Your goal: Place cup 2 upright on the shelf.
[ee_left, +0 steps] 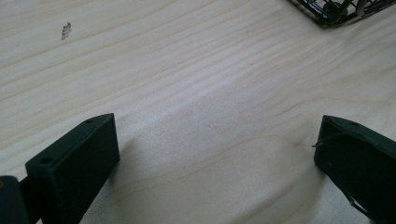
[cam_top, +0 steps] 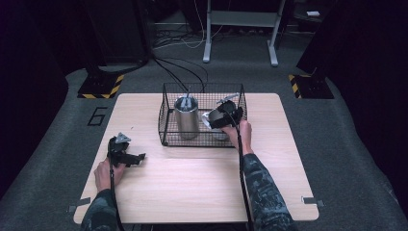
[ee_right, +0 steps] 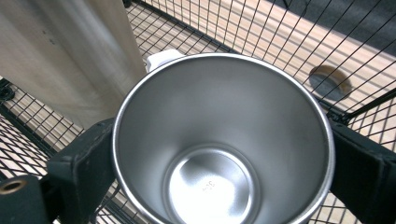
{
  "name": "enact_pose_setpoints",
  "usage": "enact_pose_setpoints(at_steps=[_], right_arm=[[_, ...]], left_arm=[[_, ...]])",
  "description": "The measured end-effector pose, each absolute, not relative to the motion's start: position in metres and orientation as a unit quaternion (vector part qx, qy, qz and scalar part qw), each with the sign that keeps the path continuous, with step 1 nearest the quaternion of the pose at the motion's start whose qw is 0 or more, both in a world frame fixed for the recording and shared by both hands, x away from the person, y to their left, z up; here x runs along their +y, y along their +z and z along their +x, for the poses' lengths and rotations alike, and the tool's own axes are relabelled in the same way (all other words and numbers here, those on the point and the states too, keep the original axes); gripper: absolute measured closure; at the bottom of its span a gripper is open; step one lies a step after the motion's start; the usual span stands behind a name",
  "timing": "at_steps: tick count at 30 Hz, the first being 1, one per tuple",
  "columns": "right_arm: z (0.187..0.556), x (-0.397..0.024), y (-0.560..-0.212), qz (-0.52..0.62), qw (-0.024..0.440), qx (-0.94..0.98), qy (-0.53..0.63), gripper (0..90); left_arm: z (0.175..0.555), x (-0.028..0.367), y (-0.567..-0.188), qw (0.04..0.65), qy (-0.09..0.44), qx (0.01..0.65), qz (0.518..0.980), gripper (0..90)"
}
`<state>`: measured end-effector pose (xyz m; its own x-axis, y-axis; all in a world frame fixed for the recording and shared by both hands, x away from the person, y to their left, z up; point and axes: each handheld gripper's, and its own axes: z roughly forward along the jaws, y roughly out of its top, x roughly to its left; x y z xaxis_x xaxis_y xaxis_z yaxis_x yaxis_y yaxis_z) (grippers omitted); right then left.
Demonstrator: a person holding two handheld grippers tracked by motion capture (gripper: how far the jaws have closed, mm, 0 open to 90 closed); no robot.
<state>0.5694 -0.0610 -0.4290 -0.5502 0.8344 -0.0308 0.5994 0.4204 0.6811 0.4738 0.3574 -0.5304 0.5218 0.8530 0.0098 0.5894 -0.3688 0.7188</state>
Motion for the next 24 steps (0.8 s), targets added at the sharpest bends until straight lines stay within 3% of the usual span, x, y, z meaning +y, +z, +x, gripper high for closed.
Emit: enact_pose_setpoints(at_steps=[24], right_arm=[[0.5682,-0.0664,-0.4245,0.44,0.176,0.824,0.311,1.2]], left_arm=[[0.4737,0.3569,-0.531,0.34,0.199,0.449,0.802,0.1]])
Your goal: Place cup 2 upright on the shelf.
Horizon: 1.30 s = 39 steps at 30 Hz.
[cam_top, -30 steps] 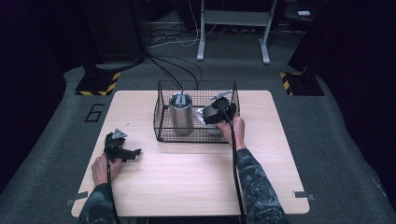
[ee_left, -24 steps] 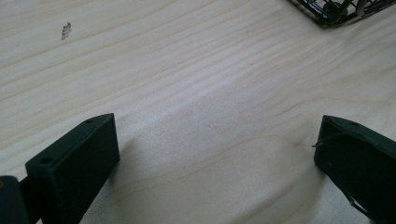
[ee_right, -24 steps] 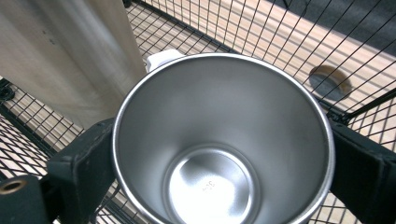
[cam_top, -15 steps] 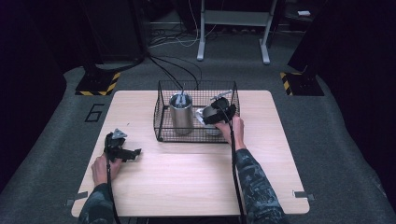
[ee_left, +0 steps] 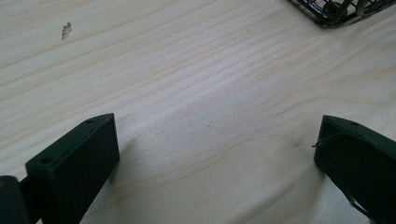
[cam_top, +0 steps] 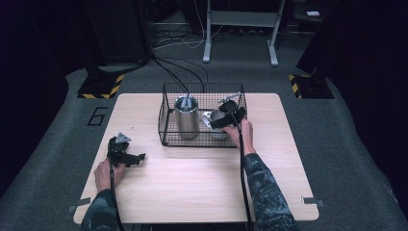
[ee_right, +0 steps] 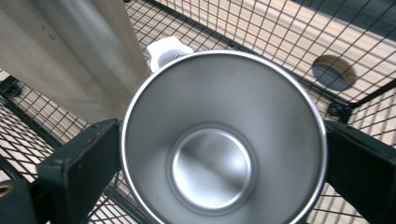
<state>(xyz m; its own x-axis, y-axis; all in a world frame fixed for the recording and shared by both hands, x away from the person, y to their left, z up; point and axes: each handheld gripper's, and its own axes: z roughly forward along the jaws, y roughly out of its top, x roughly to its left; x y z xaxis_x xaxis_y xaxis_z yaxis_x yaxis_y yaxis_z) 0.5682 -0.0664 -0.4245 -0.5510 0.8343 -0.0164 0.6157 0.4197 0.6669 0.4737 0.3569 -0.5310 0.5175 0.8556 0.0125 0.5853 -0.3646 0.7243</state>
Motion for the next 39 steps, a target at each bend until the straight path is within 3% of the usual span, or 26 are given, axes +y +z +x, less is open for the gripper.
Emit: enact_pose_setpoints(at_steps=[21,39], right_arm=[[0.536,-0.056,-0.388,0.378,0.205,0.838,0.336,0.6],[0.47,-0.085,-0.366,0.343,0.216,0.835,0.372,0.0]], left_arm=[[0.474,0.357,-0.531,0.341,0.198,0.45,0.802,0.1],[0.474,0.357,-0.531,0.34,0.198,0.449,0.802,0.1]])
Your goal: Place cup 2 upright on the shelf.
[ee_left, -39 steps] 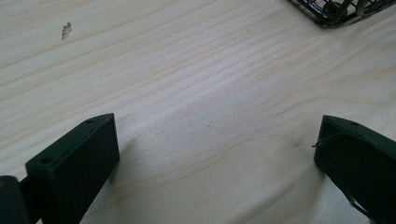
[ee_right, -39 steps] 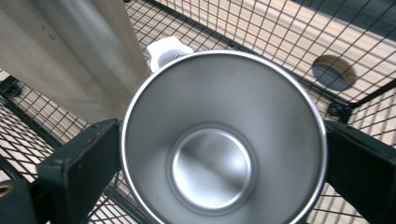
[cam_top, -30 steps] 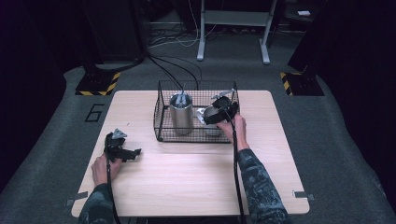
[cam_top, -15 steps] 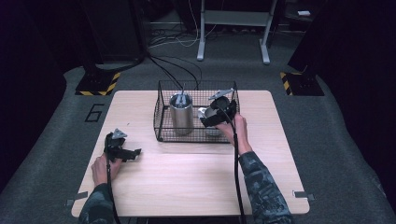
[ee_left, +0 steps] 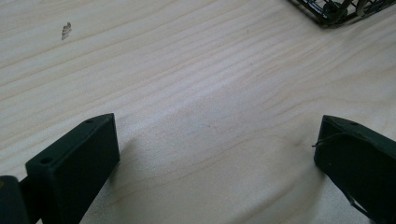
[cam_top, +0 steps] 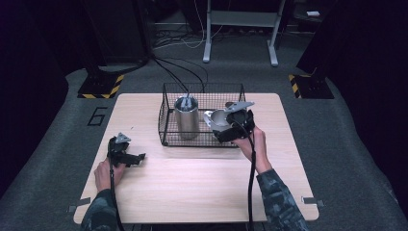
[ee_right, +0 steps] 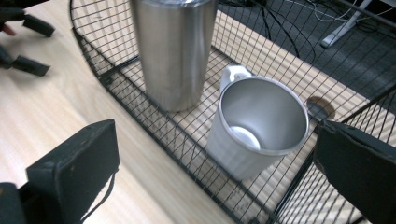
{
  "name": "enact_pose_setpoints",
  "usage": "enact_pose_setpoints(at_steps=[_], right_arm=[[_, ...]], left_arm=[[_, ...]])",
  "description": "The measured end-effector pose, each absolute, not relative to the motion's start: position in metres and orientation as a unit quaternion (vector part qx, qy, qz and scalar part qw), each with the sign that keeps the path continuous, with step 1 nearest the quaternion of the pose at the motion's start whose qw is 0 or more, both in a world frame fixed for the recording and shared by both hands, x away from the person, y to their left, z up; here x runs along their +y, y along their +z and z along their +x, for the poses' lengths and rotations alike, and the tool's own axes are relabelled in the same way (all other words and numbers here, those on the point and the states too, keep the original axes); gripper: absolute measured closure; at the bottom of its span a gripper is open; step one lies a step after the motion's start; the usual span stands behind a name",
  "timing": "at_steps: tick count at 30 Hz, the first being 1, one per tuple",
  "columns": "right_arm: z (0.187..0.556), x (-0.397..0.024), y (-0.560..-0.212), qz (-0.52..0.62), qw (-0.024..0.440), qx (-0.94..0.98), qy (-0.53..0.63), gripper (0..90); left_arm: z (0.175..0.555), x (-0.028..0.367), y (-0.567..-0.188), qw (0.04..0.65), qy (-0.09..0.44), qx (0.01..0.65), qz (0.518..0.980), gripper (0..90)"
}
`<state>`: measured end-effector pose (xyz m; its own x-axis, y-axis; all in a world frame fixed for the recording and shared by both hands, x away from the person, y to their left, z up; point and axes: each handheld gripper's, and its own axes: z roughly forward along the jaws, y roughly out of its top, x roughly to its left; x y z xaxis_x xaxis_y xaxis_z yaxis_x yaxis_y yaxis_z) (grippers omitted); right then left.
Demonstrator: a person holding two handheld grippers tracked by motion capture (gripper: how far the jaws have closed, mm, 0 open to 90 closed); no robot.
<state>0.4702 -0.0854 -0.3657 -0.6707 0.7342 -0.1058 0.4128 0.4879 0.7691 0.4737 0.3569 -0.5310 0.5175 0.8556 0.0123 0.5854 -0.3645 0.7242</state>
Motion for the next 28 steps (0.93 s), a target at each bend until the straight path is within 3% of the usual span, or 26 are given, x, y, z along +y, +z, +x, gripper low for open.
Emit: enact_pose_setpoints(at_steps=[7,21,28], right_arm=[[0.445,-0.107,-0.389,0.353,0.216,0.831,0.372,0.0],[0.402,-0.152,-0.509,0.417,0.179,0.833,0.318,0.0],[0.395,-0.162,-0.526,0.428,0.183,0.823,0.325,0.0]], left_arm=[[0.474,0.357,-0.531,0.34,0.198,0.449,0.802,0.2],[0.474,0.357,-0.531,0.339,0.199,0.45,0.802,0.2],[0.473,0.357,-0.531,0.338,0.198,0.451,0.802,0.1]])
